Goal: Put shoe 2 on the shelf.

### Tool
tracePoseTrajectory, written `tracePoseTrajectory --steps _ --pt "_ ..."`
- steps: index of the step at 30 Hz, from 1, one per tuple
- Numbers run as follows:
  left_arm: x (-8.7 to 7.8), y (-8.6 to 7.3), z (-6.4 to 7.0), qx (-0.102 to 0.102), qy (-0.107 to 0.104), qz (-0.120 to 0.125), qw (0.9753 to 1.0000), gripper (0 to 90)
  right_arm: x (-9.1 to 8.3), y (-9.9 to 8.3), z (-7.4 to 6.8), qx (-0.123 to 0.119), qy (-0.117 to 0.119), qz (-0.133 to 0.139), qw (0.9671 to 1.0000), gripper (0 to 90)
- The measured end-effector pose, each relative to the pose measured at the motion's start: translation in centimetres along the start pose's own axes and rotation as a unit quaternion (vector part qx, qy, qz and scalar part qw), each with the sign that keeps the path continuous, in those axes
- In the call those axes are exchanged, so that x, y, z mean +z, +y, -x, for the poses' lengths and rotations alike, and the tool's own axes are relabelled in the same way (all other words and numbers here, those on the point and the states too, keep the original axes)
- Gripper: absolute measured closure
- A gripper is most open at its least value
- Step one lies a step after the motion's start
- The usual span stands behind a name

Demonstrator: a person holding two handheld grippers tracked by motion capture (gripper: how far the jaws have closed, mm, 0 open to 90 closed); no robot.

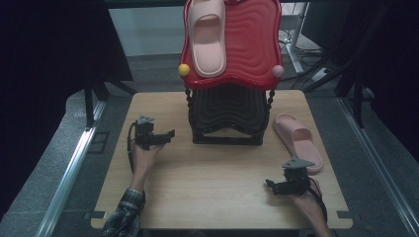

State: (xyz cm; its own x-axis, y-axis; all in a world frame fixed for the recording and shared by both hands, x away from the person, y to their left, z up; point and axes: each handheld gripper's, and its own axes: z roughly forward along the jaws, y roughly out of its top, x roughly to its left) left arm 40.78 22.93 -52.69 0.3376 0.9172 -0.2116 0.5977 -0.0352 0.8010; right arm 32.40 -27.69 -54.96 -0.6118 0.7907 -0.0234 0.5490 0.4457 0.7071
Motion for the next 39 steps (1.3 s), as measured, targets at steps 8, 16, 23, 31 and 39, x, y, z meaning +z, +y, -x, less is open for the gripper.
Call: tracePoseTrajectory --steps 8,16,23,31,39 --pt "0.7 -3.2 0.4 0.01 -0.006 -0.045 0.9989 1.0 -1.1 1.0 0.6 0.004 -0.012 0.013 0.9998 2.1" --pt "1.2 -5.3 1.6 0.045 0.013 -0.088 0.995 0.8 -2.3 1.9 1.4 0.024 -0.019 0.025 0.9992 2.4" --pt "1.0 -5.8 2.9 0.075 0.028 -0.104 0.9913 0.5 -4.0 2.8 3.6 0.05 -0.037 0.043 0.9971 2.6" --pt "1.0 -5.8 2.9 0.076 0.028 -0.104 0.9913 0.7 -4.7 3.2 7.1 0.076 -0.079 0.057 0.9923 17.6" --pt "1.0 -5.8 2.9 0.077 0.027 -0.102 0.9914 1.6 -4.6 3.5 11.0 0.088 -0.12 0.058 0.9872 41.7"
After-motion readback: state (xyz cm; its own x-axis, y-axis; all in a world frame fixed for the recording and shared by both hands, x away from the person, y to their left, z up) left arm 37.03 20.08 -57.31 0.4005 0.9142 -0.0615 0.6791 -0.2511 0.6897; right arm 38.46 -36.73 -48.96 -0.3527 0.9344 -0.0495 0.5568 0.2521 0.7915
